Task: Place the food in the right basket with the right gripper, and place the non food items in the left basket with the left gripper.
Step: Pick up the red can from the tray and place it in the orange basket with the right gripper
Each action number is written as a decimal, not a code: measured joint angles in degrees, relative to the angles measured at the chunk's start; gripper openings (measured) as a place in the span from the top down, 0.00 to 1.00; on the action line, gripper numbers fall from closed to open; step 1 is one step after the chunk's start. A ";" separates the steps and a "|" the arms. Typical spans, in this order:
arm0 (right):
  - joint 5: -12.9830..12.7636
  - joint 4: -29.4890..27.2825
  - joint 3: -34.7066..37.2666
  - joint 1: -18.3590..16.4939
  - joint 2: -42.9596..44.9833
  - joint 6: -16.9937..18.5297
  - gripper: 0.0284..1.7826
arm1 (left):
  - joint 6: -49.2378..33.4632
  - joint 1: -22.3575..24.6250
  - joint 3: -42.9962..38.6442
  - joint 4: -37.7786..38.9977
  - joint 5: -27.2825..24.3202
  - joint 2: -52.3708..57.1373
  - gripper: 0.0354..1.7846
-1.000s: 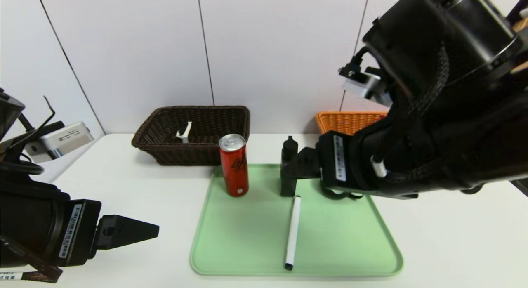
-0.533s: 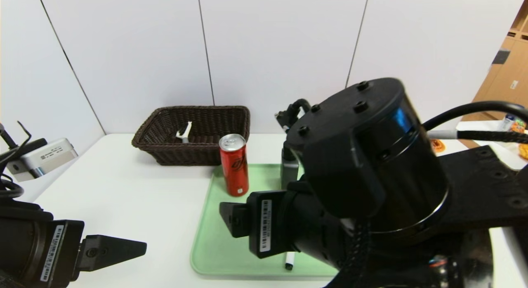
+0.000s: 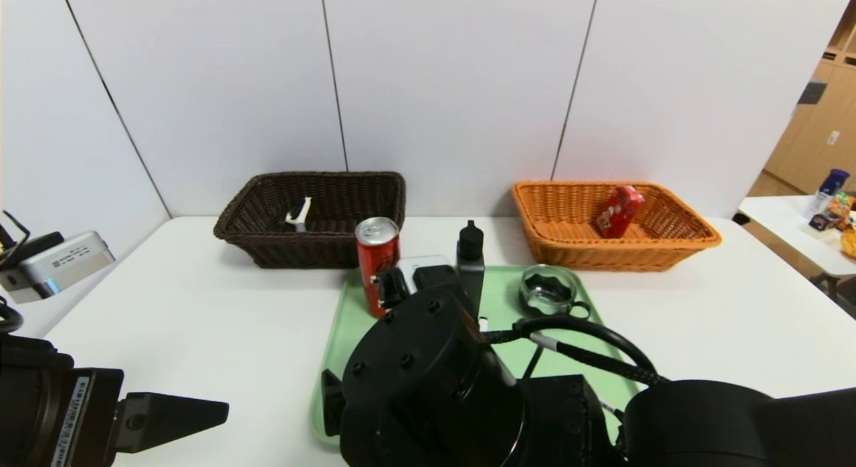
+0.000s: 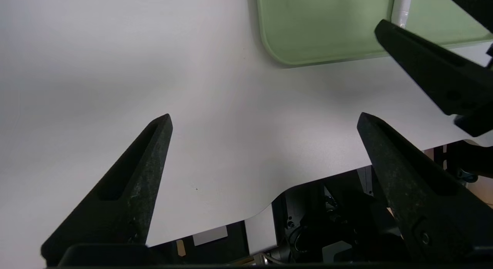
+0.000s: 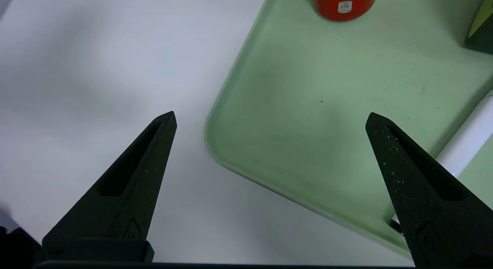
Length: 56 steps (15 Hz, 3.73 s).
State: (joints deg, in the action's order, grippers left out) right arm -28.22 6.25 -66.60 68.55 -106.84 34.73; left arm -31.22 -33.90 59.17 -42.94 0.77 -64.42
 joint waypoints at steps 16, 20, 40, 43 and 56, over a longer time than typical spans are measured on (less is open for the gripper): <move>-11.13 27.87 1.66 -0.41 -15.07 -15.17 0.05 | -0.06 -0.02 -2.12 -0.26 0.00 0.56 0.06; -14.77 32.02 0.45 -0.63 -15.82 -21.39 0.05 | -0.04 -0.02 -2.62 -0.23 -0.02 1.22 0.06; -15.15 40.22 -5.03 -7.80 -22.47 -32.98 0.05 | 0.16 -0.13 -3.52 0.29 -0.46 2.07 0.06; -15.15 40.19 -6.47 -8.50 -23.45 -32.87 0.05 | 0.05 -0.11 -4.13 0.29 -0.46 2.32 0.06; -14.97 40.24 -14.49 -11.36 -27.95 -32.70 0.05 | 0.20 -0.11 -4.77 0.27 -0.56 2.51 0.06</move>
State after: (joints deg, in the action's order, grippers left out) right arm -43.19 46.49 -81.09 57.19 -134.79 2.04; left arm -31.03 -34.01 54.41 -42.67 0.21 -61.90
